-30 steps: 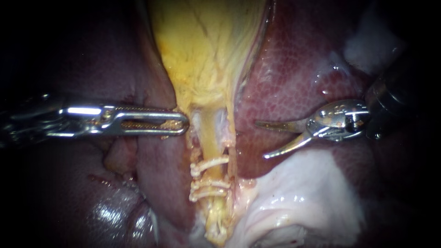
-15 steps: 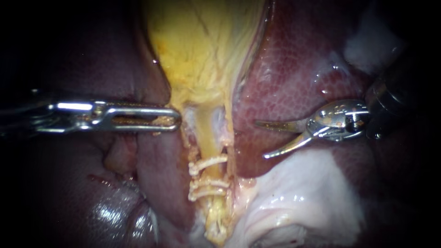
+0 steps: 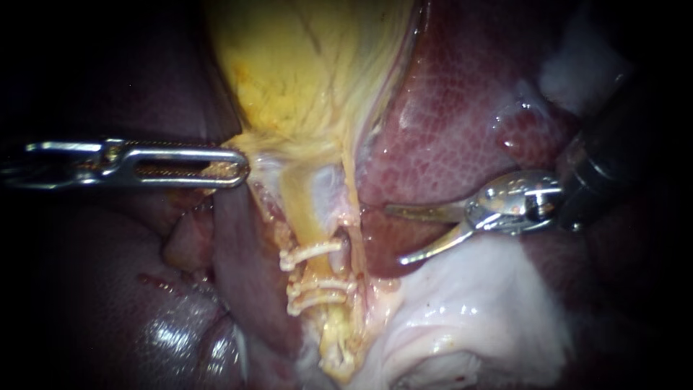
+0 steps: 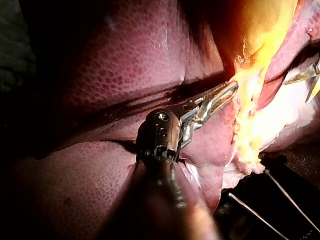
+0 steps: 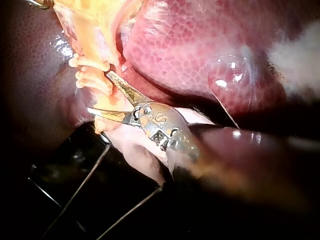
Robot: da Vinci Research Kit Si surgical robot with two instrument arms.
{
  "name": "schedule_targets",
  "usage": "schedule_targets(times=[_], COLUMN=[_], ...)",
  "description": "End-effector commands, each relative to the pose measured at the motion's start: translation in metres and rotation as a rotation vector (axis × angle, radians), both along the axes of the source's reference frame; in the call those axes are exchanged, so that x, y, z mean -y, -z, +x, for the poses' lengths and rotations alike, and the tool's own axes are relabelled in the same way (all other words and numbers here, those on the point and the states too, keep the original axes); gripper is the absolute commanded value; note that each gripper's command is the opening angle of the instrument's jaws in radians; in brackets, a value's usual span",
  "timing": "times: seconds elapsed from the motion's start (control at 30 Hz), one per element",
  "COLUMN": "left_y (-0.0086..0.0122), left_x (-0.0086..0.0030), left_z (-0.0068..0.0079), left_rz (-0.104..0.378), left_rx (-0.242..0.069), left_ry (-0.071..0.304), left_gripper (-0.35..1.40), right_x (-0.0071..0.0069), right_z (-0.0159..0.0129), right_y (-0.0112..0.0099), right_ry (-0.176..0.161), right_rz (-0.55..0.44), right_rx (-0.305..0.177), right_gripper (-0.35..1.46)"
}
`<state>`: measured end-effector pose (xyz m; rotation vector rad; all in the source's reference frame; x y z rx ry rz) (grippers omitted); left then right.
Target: Go to the cutting position left tube
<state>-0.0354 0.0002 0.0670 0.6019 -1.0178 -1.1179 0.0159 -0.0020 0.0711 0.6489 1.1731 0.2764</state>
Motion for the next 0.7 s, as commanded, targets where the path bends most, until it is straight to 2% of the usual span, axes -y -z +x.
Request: schedule_targets(times=[0.03, 0.37, 0.57, 0.7], left_y=[0.0, 0.0003, 0.0003, 0.0004], left_x=[0.0, 0.0002, 0.0002, 0.0002], left_z=[0.0, 0.0001, 0.0001, 0.0001], left_rz=[0.0, 0.0, 0.0, 0.0], left_rx=[-0.001, -0.001, -0.001, -0.001], left_ry=[0.0, 0.001, 0.001, 0.001], left_gripper=[-0.35, -0.35, -0.35, -0.35], right_x=[0.0004, 0.0039, 0.0049, 0.0052], right_z=[0.0004, 0.0029, 0.0035, 0.0035], right_y=[-0.0005, -0.0053, -0.0069, -0.0077], right_ry=[0.012, 0.054, 0.078, 0.079], right_rz=[0.01, 0.077, 0.091, 0.101], right_rx=[0.001, 0.025, 0.038, 0.052], right_gripper=[1.43, 1.43, 1.43, 1.43])
